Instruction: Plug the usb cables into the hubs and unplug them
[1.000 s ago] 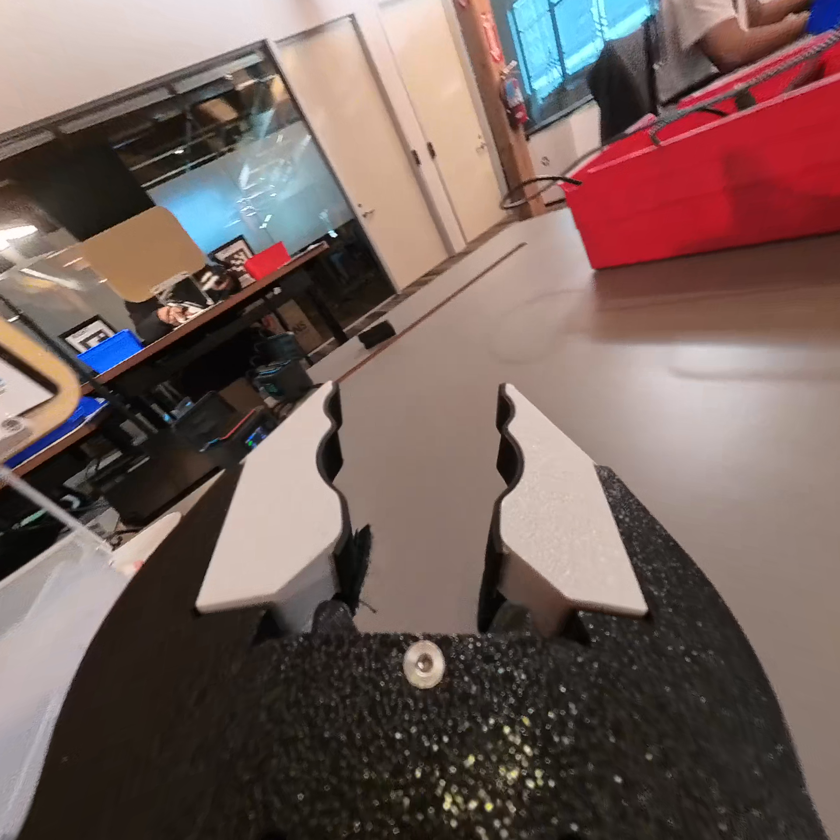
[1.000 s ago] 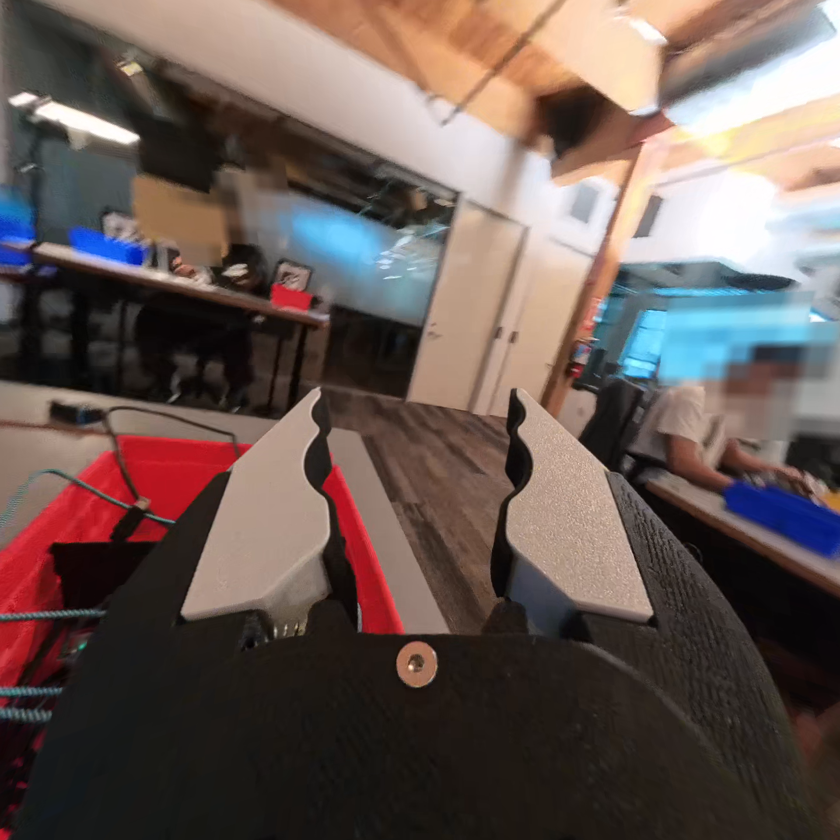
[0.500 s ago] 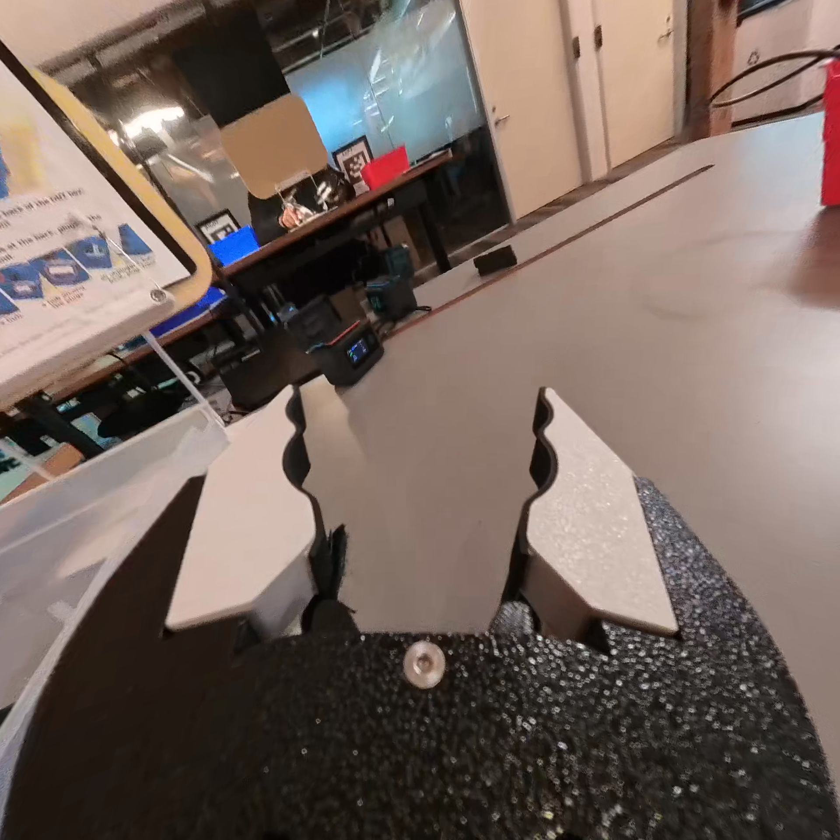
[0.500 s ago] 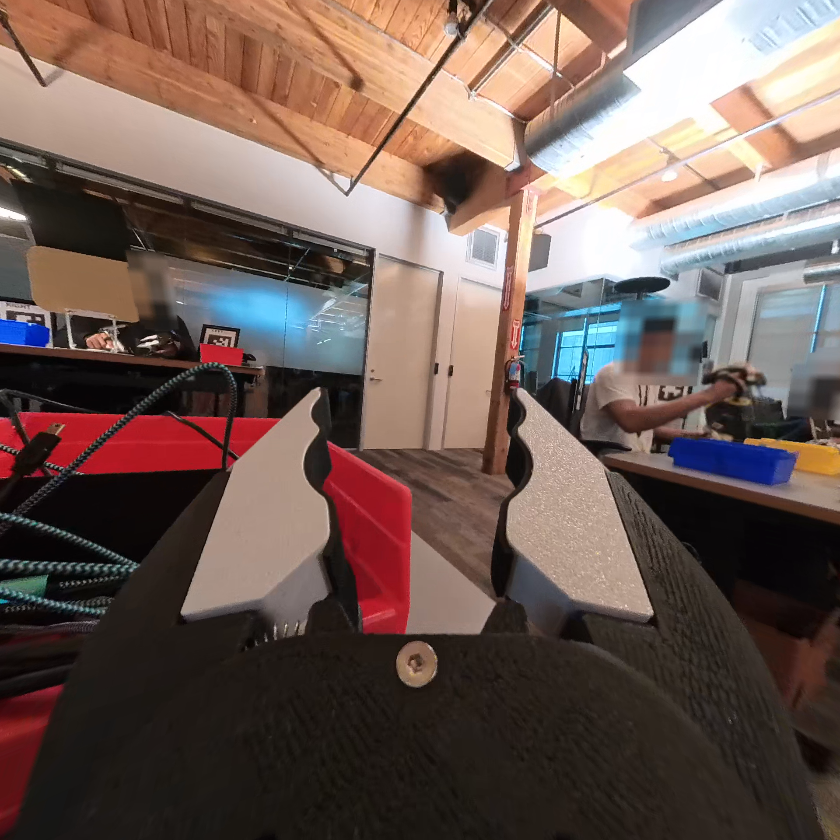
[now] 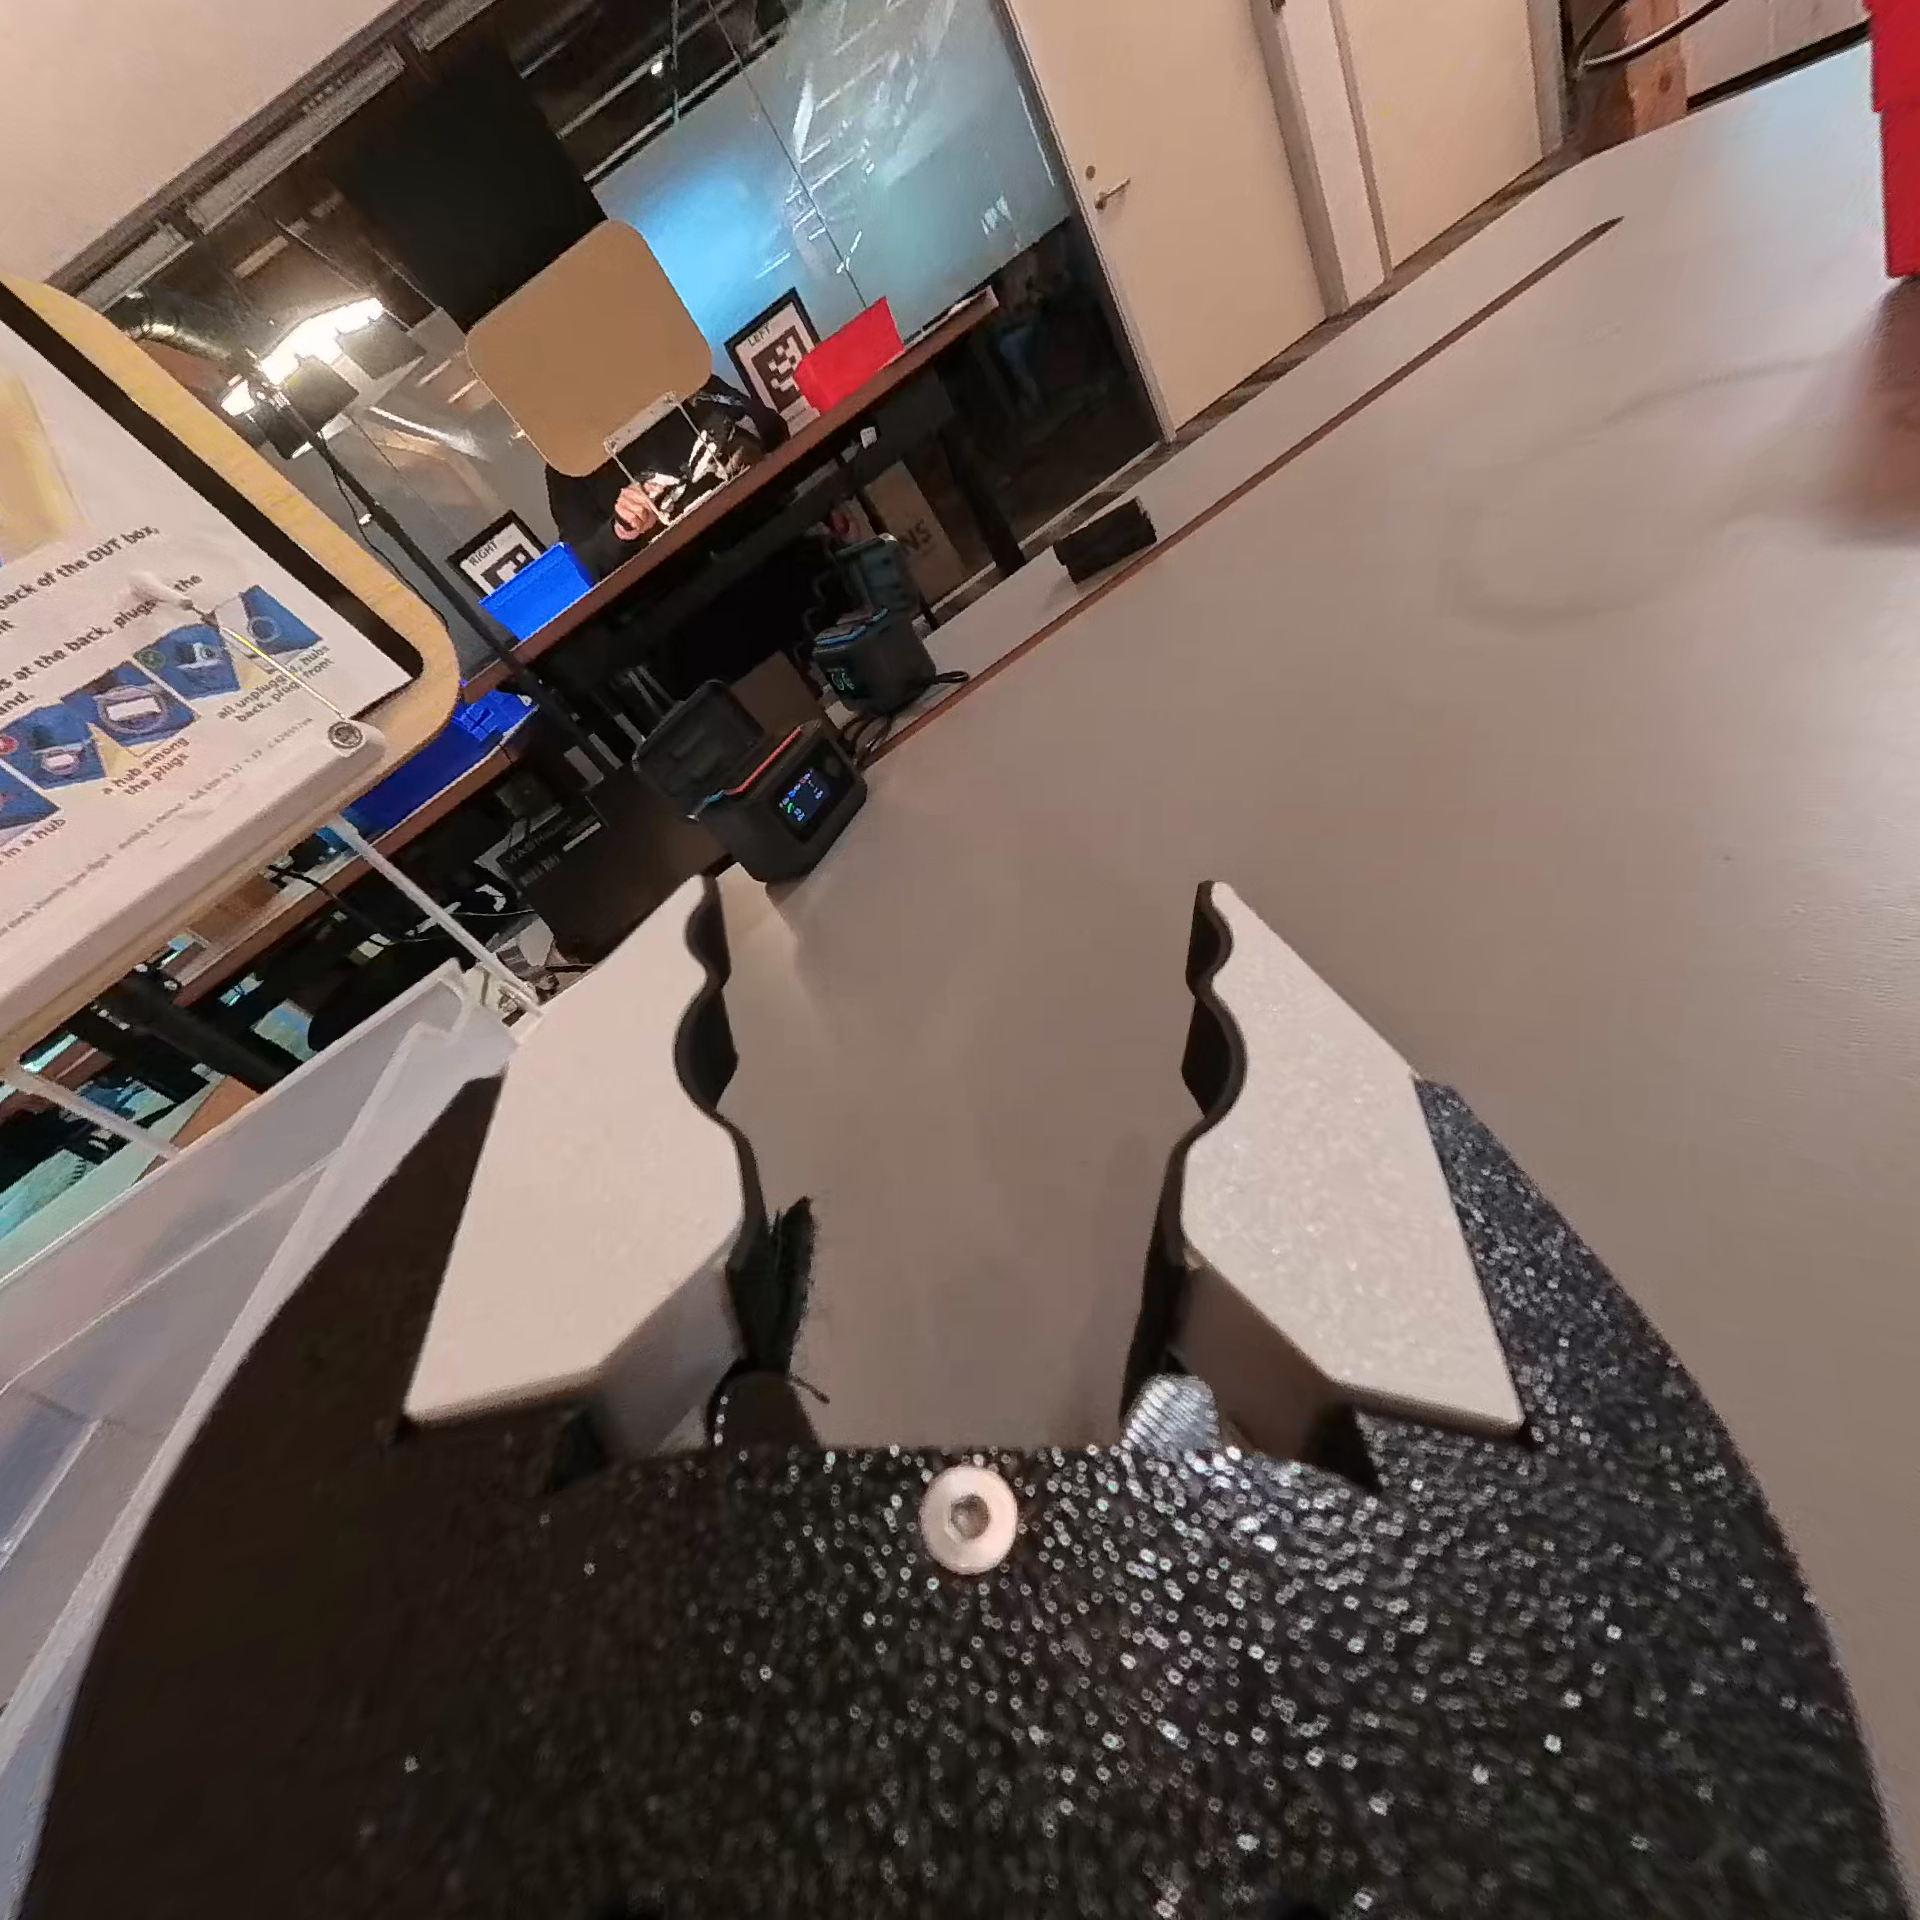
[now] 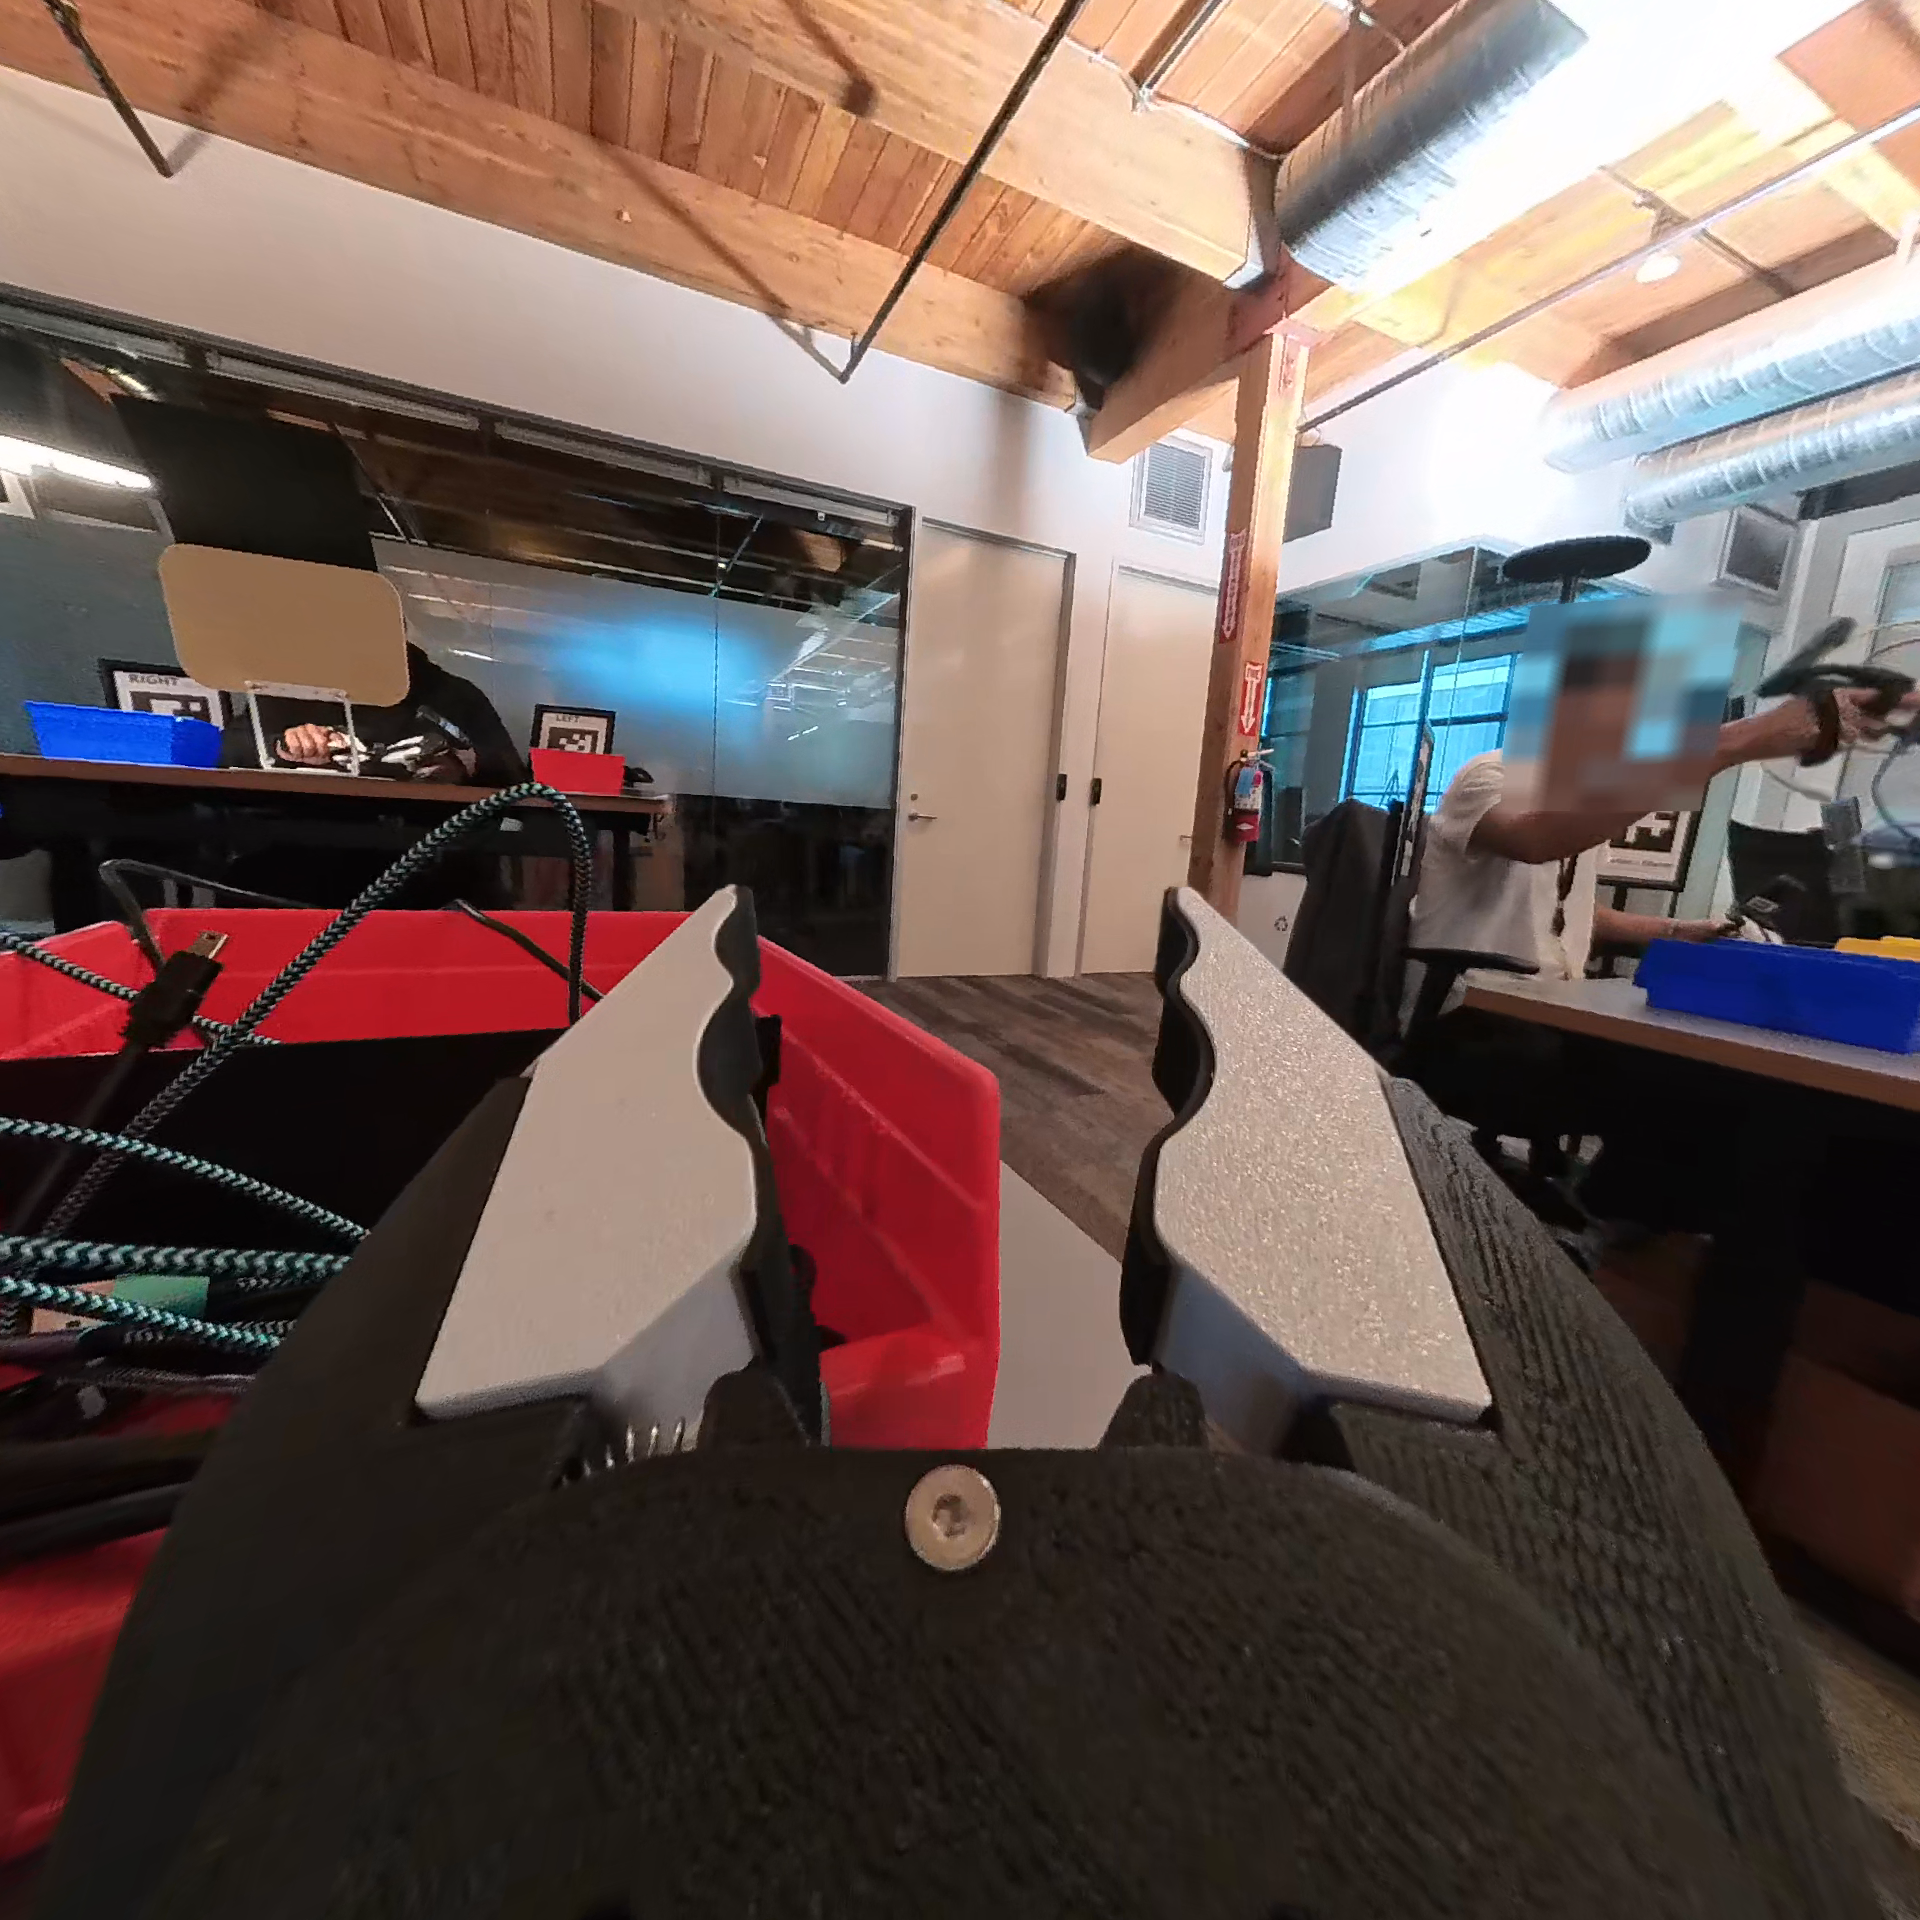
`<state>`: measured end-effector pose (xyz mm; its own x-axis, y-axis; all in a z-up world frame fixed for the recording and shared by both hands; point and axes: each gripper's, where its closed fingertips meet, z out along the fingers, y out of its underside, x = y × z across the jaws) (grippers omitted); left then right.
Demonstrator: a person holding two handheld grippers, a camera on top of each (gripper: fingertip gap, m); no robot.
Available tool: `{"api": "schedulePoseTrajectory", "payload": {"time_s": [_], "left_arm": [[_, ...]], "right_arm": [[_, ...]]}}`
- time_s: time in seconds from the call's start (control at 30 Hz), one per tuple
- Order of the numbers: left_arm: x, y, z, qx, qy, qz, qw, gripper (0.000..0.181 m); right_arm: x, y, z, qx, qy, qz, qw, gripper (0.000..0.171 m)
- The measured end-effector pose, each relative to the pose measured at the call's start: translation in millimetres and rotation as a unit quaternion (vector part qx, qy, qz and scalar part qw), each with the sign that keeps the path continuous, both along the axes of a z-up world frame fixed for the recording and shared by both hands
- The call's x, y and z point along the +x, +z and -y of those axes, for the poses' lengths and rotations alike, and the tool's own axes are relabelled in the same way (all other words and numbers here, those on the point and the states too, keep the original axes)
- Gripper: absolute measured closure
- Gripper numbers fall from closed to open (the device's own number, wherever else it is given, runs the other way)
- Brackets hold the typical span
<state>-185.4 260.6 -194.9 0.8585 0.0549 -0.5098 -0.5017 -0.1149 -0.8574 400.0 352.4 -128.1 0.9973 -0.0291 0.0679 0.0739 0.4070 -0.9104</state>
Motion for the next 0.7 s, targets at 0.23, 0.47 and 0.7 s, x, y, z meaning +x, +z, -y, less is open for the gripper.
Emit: {"api": "schedulePoseTrajectory", "payload": {"time_s": [0.23, 0.47, 0.7], "left_arm": [[64.3, 2.8, 51.7, -0.052, -0.035, 0.033, 0.998, 0.100], [-13.7, 40.2, 134.4, 0.001, 0.131, 0.087, 0.988, 0.087], [-75.9, 13.4, 158.4, -0.068, 0.204, 0.163, 0.963, 0.069]], "right_arm": [[4.1, -3.0, 2.6, -0.006, -0.011, 0.018, 1.000, 0.097], [12.1, -3.0, -1.4, -0.025, 0.003, -0.024, 0.999, 0.093], [-11.4, -19.1, -11.6, -0.132, 0.103, -0.028, 0.986, 0.096]]}}
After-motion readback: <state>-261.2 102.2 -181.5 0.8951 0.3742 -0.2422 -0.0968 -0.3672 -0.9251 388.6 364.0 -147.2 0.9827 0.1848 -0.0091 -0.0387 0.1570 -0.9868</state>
